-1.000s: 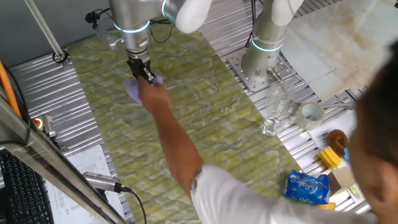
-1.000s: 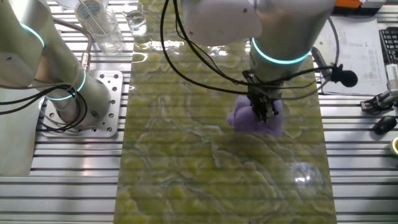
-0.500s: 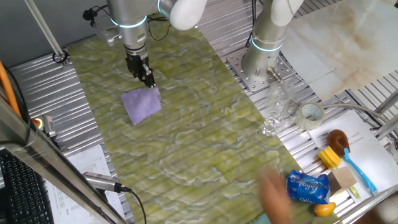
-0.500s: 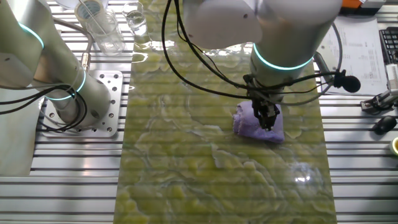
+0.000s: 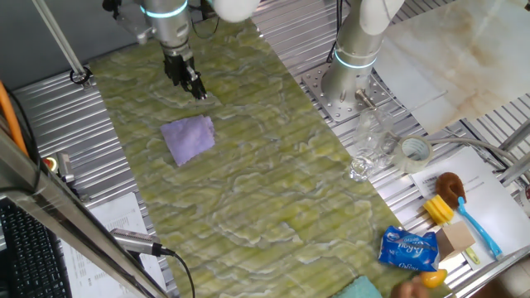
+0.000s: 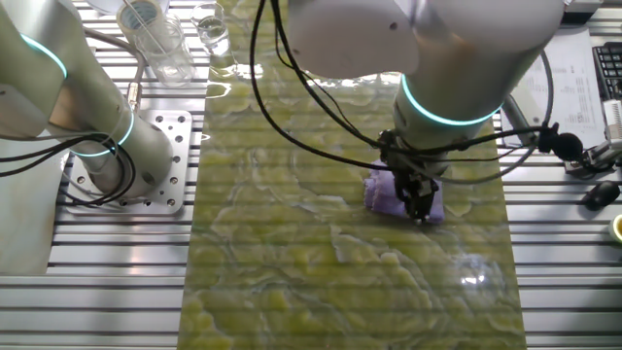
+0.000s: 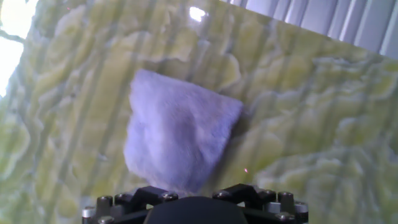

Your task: Clean the table with a cloth

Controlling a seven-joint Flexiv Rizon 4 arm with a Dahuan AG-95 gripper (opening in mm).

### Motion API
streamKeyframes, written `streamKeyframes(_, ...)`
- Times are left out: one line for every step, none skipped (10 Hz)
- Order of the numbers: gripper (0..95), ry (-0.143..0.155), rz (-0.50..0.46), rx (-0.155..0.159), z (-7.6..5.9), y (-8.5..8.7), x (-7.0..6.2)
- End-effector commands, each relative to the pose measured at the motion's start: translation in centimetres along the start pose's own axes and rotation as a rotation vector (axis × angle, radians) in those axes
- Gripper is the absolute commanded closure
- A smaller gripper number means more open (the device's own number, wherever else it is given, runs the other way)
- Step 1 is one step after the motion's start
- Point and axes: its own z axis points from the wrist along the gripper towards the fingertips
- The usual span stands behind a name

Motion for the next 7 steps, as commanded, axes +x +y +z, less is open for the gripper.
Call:
streamKeyframes(95.0,0.026,0.027,0.009,0.0,-0.3,0.1)
streamKeyframes(95.0,0.029,0.043,0.010,-0.4,-0.6,0.4)
streamKeyframes(95.0,0.023,0.119,0.015,-0.8,-0.9,0.7)
streamKeyframes(95.0,0.022,0.200,0.029,-1.0,-1.1,1.0)
streamKeyframes(95.0,0.015,0.245,0.043,-1.1,-1.1,1.0)
streamKeyframes(95.0,0.010,0.260,0.045,-1.1,-1.1,1.0)
streamKeyframes(95.0,-0.002,0.270,0.046,-1.1,-1.1,1.0)
